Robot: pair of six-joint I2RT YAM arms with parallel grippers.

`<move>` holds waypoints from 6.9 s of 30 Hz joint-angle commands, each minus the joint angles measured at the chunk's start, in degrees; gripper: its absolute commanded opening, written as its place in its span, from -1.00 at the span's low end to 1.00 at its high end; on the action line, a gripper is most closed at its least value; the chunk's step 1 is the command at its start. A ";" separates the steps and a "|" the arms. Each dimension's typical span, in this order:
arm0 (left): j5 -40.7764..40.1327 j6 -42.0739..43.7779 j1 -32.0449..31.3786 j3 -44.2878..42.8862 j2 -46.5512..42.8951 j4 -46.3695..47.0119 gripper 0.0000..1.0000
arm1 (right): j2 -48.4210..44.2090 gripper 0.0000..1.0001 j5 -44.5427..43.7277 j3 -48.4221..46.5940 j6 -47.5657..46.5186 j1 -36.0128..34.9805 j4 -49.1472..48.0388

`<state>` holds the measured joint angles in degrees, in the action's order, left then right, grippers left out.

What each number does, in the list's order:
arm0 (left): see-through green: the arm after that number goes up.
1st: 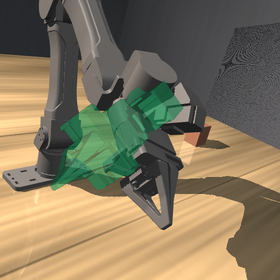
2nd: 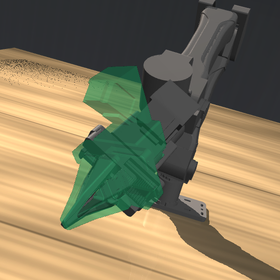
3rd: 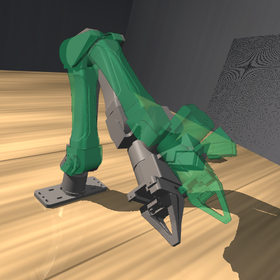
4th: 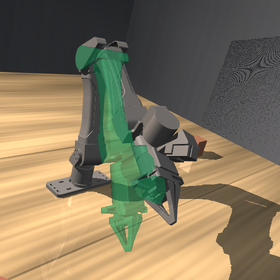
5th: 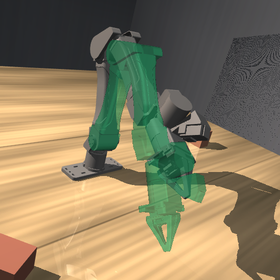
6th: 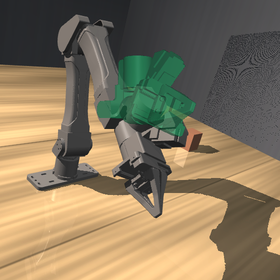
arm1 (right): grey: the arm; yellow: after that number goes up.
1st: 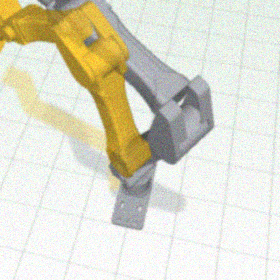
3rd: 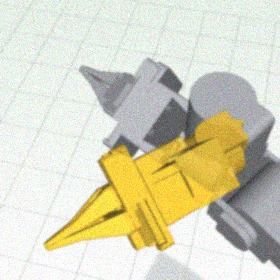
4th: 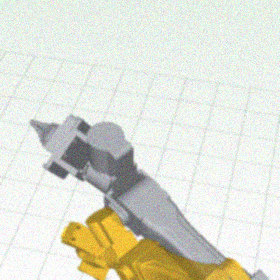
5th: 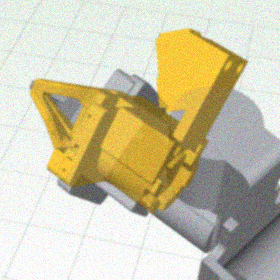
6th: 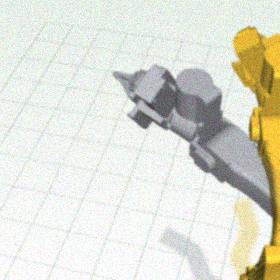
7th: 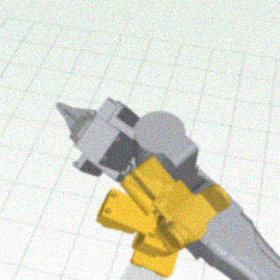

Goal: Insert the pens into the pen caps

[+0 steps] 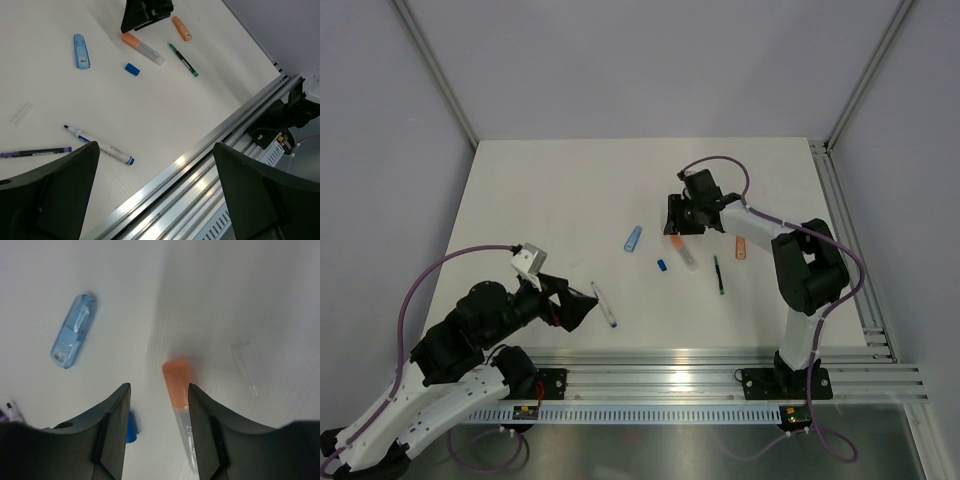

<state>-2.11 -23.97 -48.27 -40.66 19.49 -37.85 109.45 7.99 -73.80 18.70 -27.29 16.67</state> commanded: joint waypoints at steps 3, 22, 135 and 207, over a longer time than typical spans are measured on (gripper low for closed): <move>0.79 0.68 1.69 0.41 -0.59 1.81 0.98 | -10.83 0.11 -4.27 0.67 1.43 -5.40 -0.32; -16.87 -6.00 11.26 -0.64 -8.41 -2.93 0.98 | -1.70 0.16 -15.46 -2.74 10.57 -34.93 -0.06; 19.52 2.07 14.87 1.02 -0.50 7.44 -1.00 | -45.49 -0.36 -5.87 29.16 11.20 -17.37 -3.06; 22.59 1.91 19.00 3.31 -4.72 8.75 -1.00 | -5.37 -1.00 -10.36 4.08 4.06 -12.97 1.37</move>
<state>18.83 -22.68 -29.65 -37.82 14.46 -31.27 110.67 -3.68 -72.60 20.34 -40.51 23.99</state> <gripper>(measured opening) 0.151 0.052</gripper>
